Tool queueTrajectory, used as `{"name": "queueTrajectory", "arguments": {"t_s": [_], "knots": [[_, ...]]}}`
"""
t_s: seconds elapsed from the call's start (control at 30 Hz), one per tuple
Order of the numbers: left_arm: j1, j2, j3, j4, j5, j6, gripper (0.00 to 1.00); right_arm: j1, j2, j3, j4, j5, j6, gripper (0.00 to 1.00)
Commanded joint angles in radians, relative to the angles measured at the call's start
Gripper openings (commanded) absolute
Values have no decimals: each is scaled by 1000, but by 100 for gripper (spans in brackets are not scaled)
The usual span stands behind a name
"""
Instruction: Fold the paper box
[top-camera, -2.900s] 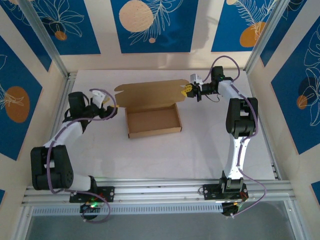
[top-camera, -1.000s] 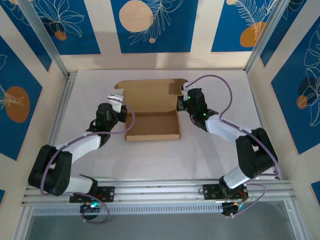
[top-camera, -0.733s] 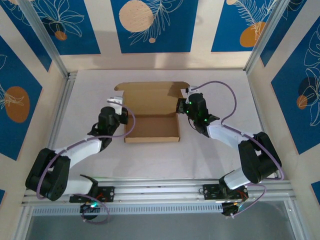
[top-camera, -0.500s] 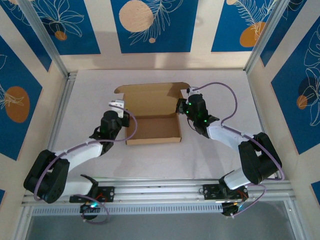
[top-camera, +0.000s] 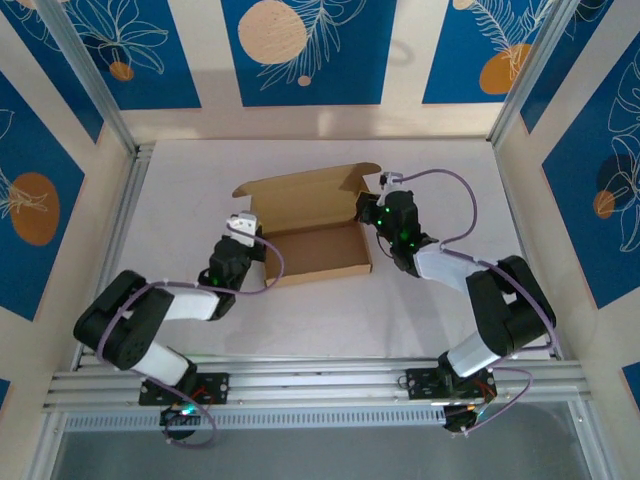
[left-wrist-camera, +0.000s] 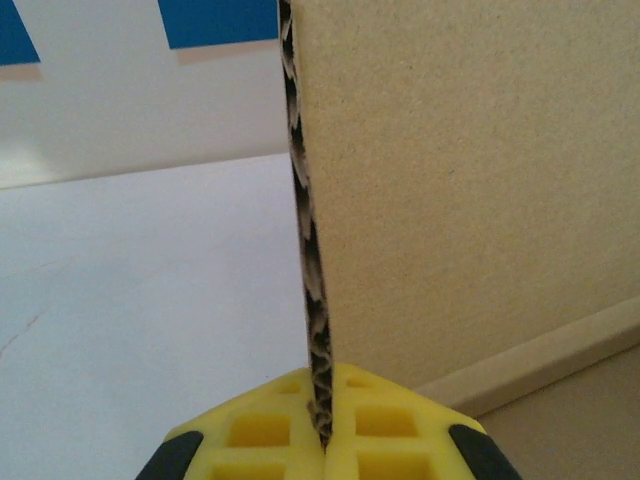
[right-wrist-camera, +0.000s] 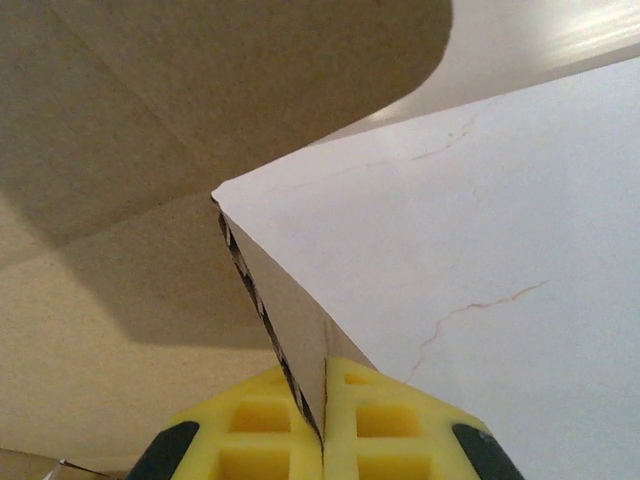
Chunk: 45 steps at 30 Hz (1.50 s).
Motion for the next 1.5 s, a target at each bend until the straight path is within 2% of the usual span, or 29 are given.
{"name": "queueTrajectory", "arguments": {"t_s": [0.0, 0.2, 0.8, 1.03, 1.17, 1.37, 1.47], "knots": [[-80, 56, 10, 202, 125, 59, 0, 54, 37, -48, 124, -230, 21, 0], [-105, 164, -28, 351, 84, 63, 0, 42, 95, -138, 257, -250, 44, 0], [-159, 210, -133, 352, 39, 144, 0, 93, 141, -325, 407, -209, 97, 0], [-206, 217, -198, 352, -28, 143, 0, 132, 178, -381, 450, -143, 161, 0], [-239, 232, -209, 352, -59, 170, 5, 172, 225, -410, 509, -86, 193, 0], [-269, 271, -191, 352, -68, 241, 7, 193, 305, -459, 674, -55, 163, 7], [-271, 299, -145, 352, -133, 282, 4, 180, 349, -463, 748, -81, 102, 10]]}}
